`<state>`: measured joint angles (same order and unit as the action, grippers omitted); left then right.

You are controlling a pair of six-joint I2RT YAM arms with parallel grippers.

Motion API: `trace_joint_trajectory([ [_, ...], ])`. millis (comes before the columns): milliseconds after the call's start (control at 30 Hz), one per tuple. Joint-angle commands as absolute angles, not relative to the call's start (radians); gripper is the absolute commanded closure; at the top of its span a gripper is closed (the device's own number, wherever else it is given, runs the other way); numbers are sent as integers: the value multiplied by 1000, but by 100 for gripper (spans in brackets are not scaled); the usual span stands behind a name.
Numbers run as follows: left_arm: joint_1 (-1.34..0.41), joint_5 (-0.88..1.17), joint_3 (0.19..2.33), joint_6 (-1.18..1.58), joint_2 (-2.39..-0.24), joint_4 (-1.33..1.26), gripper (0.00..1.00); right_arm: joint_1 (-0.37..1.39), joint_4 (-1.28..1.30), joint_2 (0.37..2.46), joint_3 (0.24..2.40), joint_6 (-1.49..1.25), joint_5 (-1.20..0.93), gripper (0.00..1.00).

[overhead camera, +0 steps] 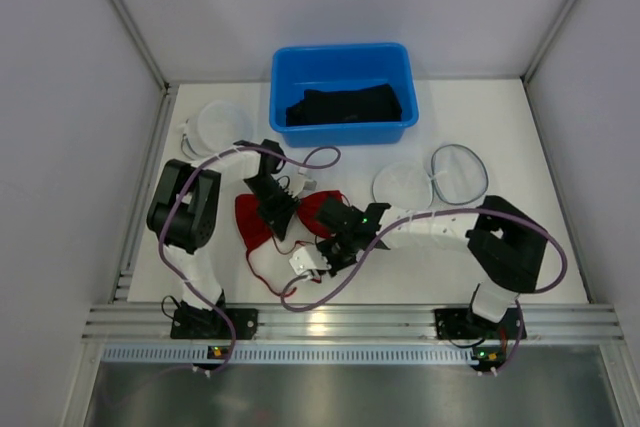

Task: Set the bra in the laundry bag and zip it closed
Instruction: Adjust the bra at the center of the board.

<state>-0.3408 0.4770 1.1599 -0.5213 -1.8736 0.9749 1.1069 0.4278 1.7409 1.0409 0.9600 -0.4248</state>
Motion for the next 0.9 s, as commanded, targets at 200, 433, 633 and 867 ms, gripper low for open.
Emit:
trace_joint_trajectory([
  [200, -327, 413, 1192, -538, -1921, 930, 67, 1078, 512, 1572, 976, 1031, -469, 100],
  [433, -316, 547, 1210, -528, -1793, 931, 60, 1065, 446, 1632, 1003, 980, -414, 55],
  [633, -239, 685, 1238, -476, -1637, 931, 55, 1011, 422, 1516, 988, 858, -402, 42],
  [867, -71, 712, 1189, -348, -1539, 933, 53, 832, 480, 1424, 986, 674, -436, 41],
])
